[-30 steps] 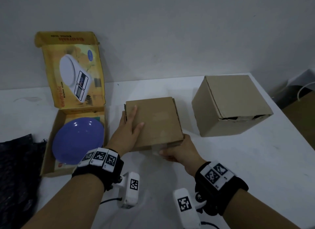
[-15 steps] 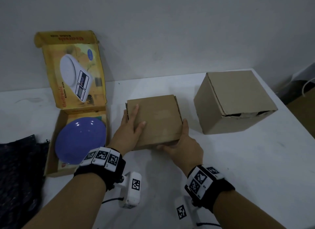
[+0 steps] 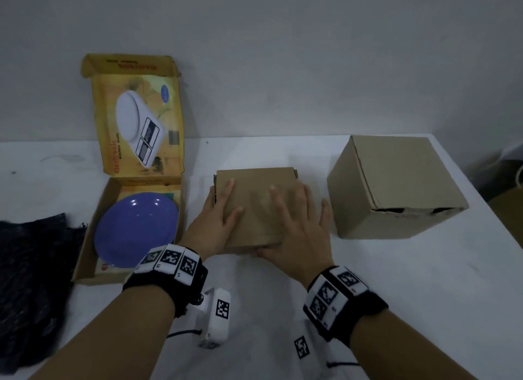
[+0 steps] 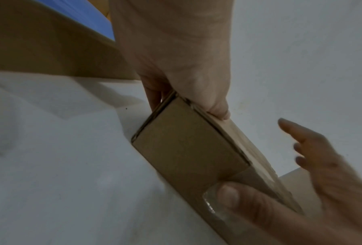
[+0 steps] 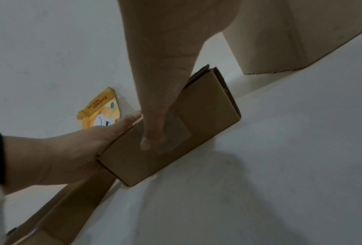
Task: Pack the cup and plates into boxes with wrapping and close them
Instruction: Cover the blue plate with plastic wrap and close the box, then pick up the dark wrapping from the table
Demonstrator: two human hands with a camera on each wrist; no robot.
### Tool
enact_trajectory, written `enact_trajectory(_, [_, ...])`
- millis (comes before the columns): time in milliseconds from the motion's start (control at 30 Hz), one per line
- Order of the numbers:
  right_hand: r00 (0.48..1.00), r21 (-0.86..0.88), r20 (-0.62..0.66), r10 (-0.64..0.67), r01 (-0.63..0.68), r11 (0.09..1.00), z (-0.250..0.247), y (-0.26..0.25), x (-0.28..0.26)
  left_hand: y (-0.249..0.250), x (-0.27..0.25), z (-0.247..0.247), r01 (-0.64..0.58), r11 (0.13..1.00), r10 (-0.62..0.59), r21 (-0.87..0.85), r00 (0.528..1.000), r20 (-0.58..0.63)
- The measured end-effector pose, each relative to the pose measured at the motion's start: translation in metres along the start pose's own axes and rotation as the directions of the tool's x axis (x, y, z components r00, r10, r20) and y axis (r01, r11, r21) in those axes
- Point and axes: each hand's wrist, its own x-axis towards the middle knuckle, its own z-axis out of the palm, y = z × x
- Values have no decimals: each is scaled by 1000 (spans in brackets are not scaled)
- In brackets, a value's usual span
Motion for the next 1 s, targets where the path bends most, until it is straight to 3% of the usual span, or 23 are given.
enact_trajectory(133, [982, 29, 169, -81, 77, 997, 14, 0, 4, 1, -2, 1, 32, 999, -32, -1, 999, -3])
enact_trajectory(500, [985, 42, 136, -110, 105, 994, 25, 4, 4, 17, -10, 0, 173, 982, -168, 73, 984, -66])
enact_trajectory(733, [955, 39, 271, -117, 110, 993, 16, 7, 8, 17, -24, -23, 288, 955, -288, 69, 957, -17])
enact_trajectory(833, [943, 78, 307, -127, 108, 991, -7, -2, 17, 0, -41, -57, 291, 957, -289, -9, 946, -144])
enact_trajectory(933, [958, 89, 162, -237, 225, 970, -18, -40, 27, -25, -57, -100, 278, 960, -254, 25, 908, -333])
enact_trajectory(1000, [934, 94, 74, -349, 342, 935, -15, -78, 28, -47, -67, -125, 318, 948, -283, 18, 869, -407])
